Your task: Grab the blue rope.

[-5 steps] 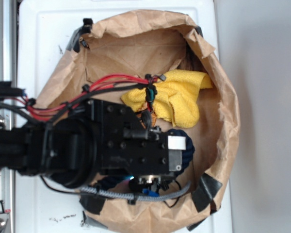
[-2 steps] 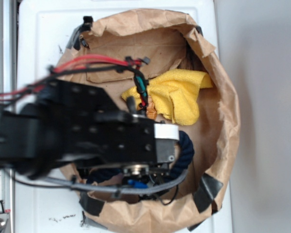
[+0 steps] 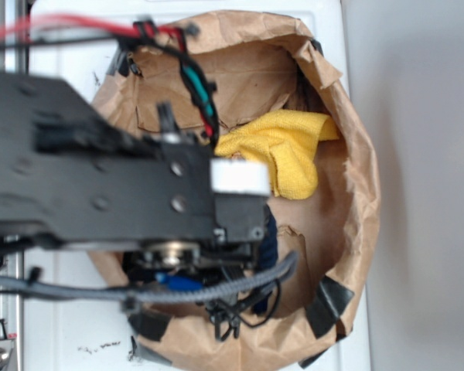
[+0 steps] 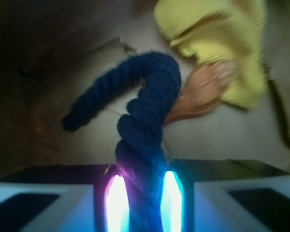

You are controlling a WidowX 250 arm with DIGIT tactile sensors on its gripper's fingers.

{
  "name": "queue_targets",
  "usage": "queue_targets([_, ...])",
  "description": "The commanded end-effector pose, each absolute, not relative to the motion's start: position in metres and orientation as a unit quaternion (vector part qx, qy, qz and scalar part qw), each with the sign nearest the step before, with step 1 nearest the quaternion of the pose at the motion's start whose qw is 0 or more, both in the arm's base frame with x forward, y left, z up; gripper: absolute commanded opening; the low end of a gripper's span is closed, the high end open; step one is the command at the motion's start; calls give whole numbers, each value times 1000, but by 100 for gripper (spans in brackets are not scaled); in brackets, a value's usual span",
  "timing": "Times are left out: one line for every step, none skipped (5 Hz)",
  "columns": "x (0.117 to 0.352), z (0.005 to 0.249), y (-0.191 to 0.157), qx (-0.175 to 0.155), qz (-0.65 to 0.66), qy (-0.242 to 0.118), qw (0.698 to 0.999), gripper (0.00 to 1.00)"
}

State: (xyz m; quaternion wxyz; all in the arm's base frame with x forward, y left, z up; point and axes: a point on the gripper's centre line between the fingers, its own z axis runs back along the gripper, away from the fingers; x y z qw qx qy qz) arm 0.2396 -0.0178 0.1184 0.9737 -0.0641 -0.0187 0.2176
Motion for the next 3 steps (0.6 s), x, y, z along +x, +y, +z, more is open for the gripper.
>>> queue_targets([251,186,12,-44,256,-31,965,0])
queue_targets([253,194,22,-41,285,-40,957,0])
queue_targets([250,194,21,-4,279,-73,957,0])
